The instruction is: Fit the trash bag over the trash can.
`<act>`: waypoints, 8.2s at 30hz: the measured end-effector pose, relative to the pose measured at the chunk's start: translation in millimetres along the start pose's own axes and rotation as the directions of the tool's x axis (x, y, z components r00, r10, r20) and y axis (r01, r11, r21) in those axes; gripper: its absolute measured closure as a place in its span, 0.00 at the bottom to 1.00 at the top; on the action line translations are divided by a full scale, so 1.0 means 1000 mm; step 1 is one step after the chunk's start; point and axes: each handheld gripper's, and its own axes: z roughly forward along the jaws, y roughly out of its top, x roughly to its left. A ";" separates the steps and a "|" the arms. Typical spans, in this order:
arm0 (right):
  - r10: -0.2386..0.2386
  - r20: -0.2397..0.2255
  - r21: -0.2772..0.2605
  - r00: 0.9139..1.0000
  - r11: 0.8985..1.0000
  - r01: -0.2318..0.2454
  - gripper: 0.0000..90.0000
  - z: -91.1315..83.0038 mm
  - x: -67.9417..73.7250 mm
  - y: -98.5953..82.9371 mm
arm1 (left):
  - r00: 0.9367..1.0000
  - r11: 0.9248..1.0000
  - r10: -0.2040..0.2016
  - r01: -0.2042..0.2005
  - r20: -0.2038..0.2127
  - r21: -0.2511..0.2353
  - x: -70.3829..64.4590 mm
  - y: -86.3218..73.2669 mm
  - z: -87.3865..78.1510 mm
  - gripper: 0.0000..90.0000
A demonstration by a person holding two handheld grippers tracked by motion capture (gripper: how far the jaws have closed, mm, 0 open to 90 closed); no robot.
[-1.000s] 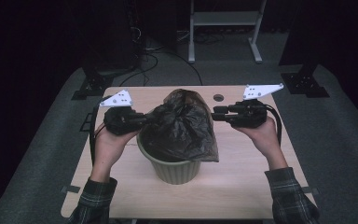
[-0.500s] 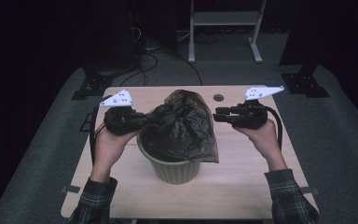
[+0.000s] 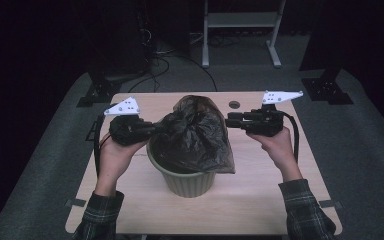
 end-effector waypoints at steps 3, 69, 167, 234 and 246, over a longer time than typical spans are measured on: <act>-0.010 0.001 -0.004 1.000 1.000 0.010 0.73 -0.003 0.002 0.002 | 1.000 1.000 0.000 0.000 0.002 0.003 0.000 0.000 0.001 0.99; -0.088 0.246 0.104 0.965 0.993 0.064 1.00 -0.013 -0.016 0.002 | 0.994 0.986 -0.014 -0.005 -0.113 -0.164 0.009 -0.024 -0.062 0.23; -0.060 0.221 0.145 0.973 0.989 0.028 0.93 0.051 -0.044 0.004 | 0.997 0.986 -0.054 0.063 -0.060 0.157 0.094 -0.029 0.041 1.00; -0.150 -0.131 0.219 0.980 0.960 0.176 1.00 -0.012 0.091 -0.072 | 0.993 0.978 -0.097 0.107 -0.066 0.181 0.090 -0.047 0.023 1.00; -0.180 -0.084 0.196 0.980 0.961 0.193 0.84 -0.036 0.090 -0.057 | 0.992 0.979 -0.096 0.109 -0.078 0.175 0.092 -0.045 0.020 1.00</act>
